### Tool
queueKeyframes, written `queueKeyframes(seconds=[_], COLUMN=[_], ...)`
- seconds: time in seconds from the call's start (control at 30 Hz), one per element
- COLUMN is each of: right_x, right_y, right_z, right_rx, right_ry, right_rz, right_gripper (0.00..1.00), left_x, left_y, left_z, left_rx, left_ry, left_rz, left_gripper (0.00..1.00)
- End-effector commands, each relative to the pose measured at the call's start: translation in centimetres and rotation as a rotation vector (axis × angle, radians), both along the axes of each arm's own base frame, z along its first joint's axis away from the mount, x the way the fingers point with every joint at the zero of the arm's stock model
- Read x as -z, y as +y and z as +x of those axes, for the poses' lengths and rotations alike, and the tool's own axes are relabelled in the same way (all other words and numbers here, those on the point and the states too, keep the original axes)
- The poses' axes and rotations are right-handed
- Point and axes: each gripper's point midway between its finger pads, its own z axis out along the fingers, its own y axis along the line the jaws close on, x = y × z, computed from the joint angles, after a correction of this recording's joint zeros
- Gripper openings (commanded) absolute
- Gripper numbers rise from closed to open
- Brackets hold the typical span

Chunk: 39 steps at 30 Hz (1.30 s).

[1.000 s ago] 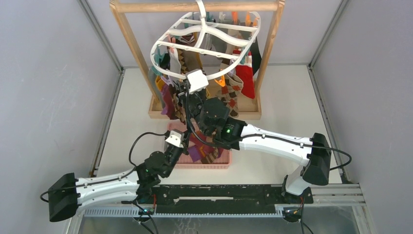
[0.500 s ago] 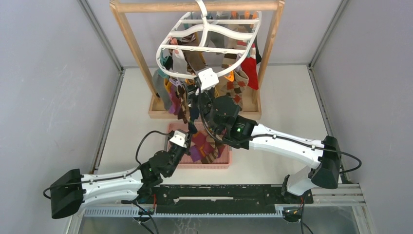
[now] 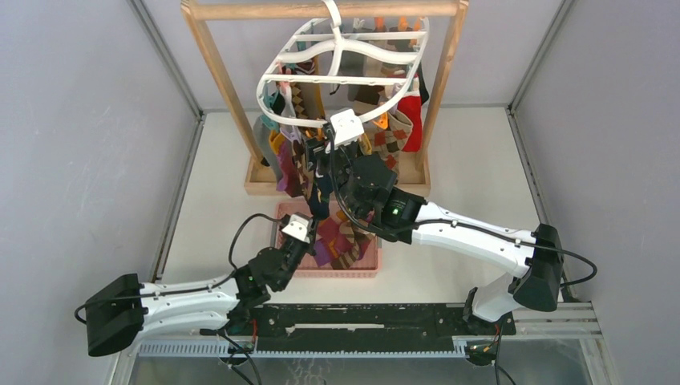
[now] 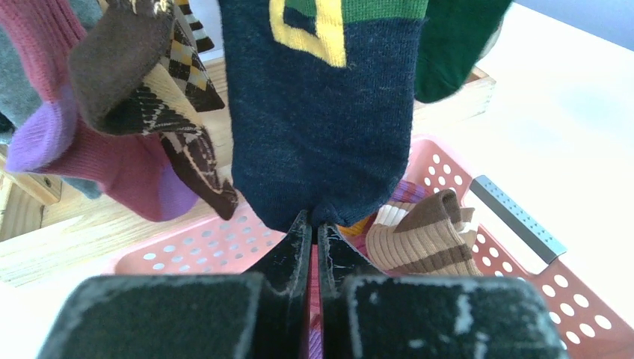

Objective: Remove the socks clipped to the hanger
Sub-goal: Remove the sock from the hanger.

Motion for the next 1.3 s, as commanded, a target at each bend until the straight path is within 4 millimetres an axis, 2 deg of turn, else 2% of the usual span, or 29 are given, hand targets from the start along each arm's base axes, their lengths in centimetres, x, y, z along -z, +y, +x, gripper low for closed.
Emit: queueKeyframes(seconds=[0.0, 0.37, 0.47, 0.53, 0.67, 0.8, 0.97, 1.1, 1.13, 1.27], right_x=[-2.8, -3.8, -3.8, -3.8, -3.8, -3.7, -3.3, -2.1, -1.8, -0.3], right_y=[-1.9, -2.2, -2.1, -2.2, -2.1, -2.2, -2.4, -2.3, -2.4, -2.6], right_z=[0.2, -1.0, -1.1, -1.1, -1.1, -1.1, -1.2, -1.0, -1.0, -1.2], right_rx=[0.035, 0.047, 0.047, 0.049, 0.043, 0.041, 0.041, 0.023, 0.020, -0.003], right_ry=[-0.032, -0.067, -0.071, -0.076, -0.081, -0.077, -0.069, -0.036, -0.029, 0.005], right_rz=[0.071, 0.071, 0.070, 0.065, 0.058, 0.058, 0.057, 0.044, 0.042, 0.043], right_gripper=[0.65, 0.58, 0.48, 0.30, 0.11, 0.08, 0.14, 0.54, 0.59, 0.65], left_x=[-2.4, -2.5, -2.5, -2.5, -2.4, -2.5, -2.8, -3.2, -3.4, -3.8], left_y=[-0.4, -0.5, -0.6, -0.6, -0.5, -0.5, -0.6, -0.7, -0.7, -0.1], left_z=[0.5, 0.6, 0.6, 0.6, 0.6, 0.5, 0.3, -0.2, -0.3, -0.7], left_rx=[-0.017, -0.017, -0.016, -0.016, -0.019, -0.017, 0.003, 0.033, 0.039, 0.047], left_ry=[-0.024, -0.026, -0.027, -0.026, -0.025, -0.026, -0.024, -0.027, -0.028, -0.033], left_rz=[-0.080, -0.077, -0.078, -0.075, -0.075, -0.081, -0.090, -0.109, -0.112, -0.124], left_gripper=[0.05, 0.05, 0.05, 0.05, 0.05, 0.05, 0.05, 0.05, 0.05, 0.05])
